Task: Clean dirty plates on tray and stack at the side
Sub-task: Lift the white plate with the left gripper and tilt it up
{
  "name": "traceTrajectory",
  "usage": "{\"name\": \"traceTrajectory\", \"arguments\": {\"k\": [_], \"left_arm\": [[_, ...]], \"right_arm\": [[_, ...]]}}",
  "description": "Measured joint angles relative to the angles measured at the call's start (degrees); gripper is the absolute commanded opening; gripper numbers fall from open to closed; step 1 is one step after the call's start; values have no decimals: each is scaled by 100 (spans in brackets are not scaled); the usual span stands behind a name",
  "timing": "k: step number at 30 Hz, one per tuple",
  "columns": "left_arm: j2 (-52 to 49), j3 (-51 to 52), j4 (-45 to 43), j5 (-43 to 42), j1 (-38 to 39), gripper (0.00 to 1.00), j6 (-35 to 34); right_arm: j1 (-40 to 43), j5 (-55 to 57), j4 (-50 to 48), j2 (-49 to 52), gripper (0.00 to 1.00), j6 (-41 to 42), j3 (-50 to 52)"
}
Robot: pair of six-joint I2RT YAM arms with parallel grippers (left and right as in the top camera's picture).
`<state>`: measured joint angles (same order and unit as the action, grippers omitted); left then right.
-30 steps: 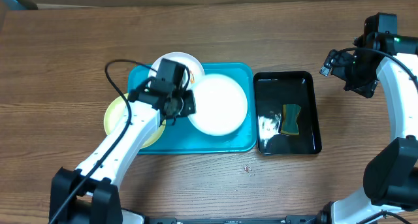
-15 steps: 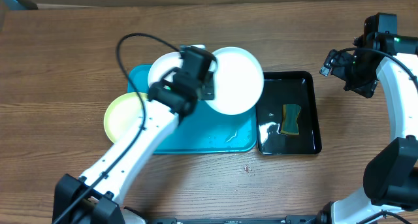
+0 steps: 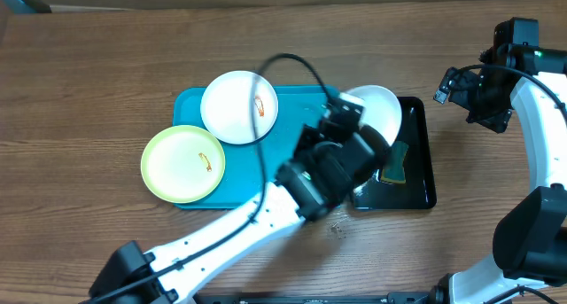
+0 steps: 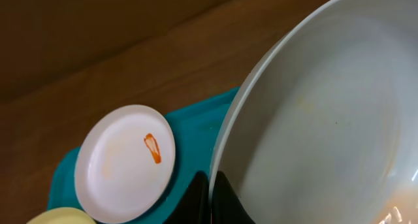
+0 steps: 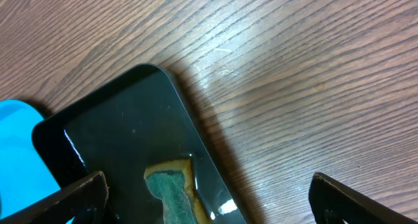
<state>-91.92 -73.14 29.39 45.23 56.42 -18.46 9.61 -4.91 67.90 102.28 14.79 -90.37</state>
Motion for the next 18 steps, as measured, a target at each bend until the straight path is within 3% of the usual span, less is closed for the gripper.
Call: {"name": "traceTrajectory", "arguments": {"k": [8,18], "left_arm": [[-476,-7,-1073,1620,758,4,1130],[-509,-20,-2734,2476,1003,4,2848]], "right_arm": [[0,2,-2,0,100,0,0],[0,2,-7,0,100,0,0]]}}
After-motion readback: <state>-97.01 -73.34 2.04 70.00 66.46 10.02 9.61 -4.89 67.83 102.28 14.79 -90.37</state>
